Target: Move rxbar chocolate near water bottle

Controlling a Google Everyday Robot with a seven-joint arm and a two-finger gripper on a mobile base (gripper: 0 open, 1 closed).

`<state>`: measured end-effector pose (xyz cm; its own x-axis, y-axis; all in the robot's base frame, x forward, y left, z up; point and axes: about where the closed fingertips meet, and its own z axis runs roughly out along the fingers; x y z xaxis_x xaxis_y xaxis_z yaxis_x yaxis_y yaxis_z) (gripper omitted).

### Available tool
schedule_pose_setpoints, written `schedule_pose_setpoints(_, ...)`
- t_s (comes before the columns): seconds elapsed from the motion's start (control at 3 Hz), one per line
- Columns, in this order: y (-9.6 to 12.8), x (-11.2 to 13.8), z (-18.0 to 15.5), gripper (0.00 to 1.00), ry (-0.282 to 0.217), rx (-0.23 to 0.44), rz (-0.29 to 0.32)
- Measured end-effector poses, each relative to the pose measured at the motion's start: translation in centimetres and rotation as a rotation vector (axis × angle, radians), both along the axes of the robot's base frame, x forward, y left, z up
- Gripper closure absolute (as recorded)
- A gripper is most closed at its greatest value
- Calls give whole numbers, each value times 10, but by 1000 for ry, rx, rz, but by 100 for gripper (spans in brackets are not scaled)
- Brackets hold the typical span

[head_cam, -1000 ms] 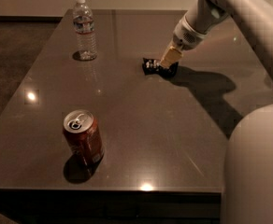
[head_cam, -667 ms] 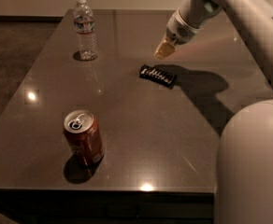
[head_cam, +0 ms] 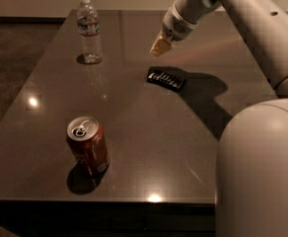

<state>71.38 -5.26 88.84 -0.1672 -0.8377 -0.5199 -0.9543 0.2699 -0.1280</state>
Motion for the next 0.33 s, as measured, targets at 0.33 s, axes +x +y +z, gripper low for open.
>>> schedule_pose_setpoints(0.33,4,1,-2,61,0,2,4)
